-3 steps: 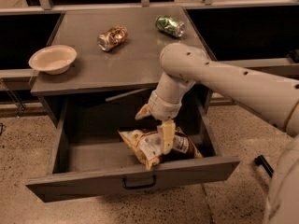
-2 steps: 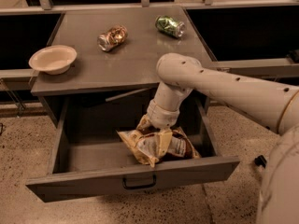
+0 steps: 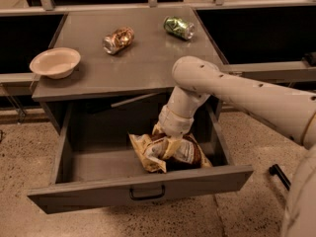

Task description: Pick brown chip bag from top drawer and place on counter

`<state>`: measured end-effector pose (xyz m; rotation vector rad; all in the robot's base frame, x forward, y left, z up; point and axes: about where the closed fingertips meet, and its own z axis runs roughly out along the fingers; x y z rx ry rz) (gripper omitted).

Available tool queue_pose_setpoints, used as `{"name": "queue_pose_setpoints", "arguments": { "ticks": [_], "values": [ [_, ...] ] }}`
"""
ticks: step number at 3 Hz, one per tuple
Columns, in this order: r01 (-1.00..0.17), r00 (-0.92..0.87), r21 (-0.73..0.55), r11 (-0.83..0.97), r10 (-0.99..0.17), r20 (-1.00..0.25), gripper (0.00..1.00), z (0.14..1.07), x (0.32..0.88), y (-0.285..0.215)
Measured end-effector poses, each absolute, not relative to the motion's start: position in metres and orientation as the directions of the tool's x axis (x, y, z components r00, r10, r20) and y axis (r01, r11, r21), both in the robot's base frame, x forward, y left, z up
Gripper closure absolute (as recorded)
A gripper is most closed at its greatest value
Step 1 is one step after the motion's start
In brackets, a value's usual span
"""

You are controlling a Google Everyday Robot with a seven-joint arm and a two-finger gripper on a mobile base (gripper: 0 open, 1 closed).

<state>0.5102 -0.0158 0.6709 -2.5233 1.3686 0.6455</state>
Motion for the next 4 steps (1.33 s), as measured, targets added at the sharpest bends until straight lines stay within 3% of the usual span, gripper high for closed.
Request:
{"name": "queue_pose_setpoints", "arguments": {
  "ticks": [1, 2, 3, 4],
  "values": [
    [-0.854, 0.491, -0.143, -0.500, -0.685, -0.538, 1.00, 0.736, 0.521, -0.010],
    [-0.866, 0.498, -0.341, -0.366, -0.571, -0.652, 1.00, 0.855, 0.533, -0.012],
    [-0.855, 0.518, -0.412, -0.314, -0.518, -0.681, 1.00, 0.935, 0.543, -0.008],
    [-0.876, 0.478, -0.374, -0.304, -0.652, -0.589, 1.00, 1.001, 0.564, -0.022]
  ]
}}
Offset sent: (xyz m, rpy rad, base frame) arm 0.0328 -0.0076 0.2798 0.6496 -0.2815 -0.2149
